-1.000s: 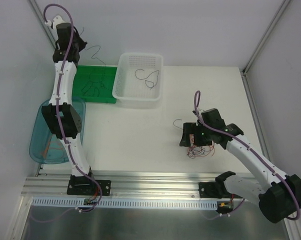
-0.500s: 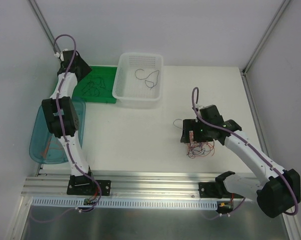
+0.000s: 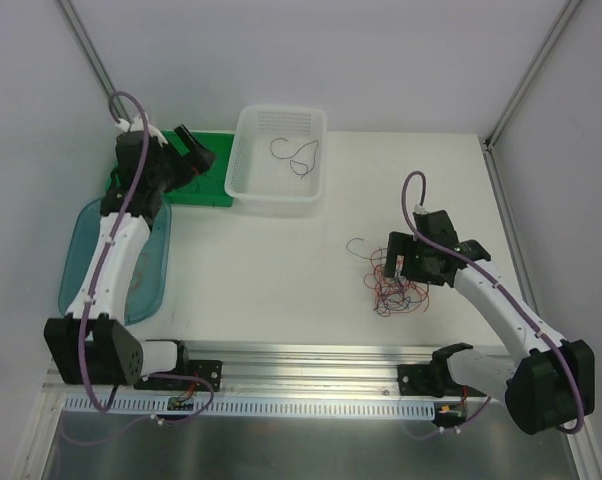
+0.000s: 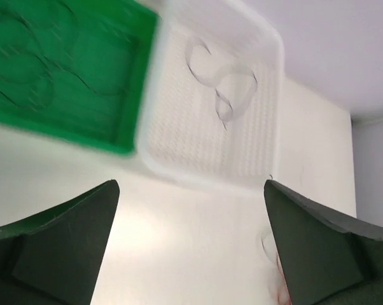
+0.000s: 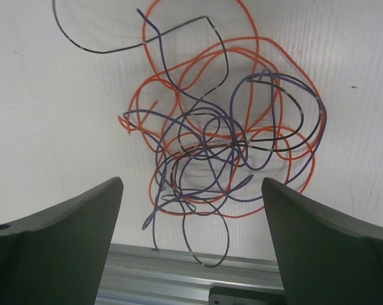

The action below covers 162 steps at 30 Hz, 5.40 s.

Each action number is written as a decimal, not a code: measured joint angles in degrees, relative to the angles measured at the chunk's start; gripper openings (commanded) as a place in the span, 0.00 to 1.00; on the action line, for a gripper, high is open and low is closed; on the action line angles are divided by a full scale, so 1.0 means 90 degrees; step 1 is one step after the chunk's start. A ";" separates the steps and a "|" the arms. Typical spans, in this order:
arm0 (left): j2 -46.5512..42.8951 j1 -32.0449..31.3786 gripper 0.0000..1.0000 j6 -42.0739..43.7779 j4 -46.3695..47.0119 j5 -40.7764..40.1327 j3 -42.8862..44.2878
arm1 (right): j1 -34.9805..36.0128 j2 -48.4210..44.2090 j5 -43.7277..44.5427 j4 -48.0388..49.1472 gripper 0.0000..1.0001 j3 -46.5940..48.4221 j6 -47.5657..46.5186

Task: Untangle the cables

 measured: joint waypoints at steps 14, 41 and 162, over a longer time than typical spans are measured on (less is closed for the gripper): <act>-0.3106 -0.3694 0.99 -0.0741 -0.0663 0.0466 -0.4286 | 0.0661 0.1166 -0.0610 0.0911 0.65 -0.0619 0.0165; -0.0070 -0.6067 0.88 -0.1421 -0.0634 -0.0911 -0.2312 | 0.2237 -0.0053 0.0619 0.0352 0.71 0.0415 0.0253; -0.2314 -0.6394 0.00 0.0291 -0.1627 -0.3043 0.1775 | 0.0959 0.0852 0.0301 0.2992 0.18 -0.1902 0.2888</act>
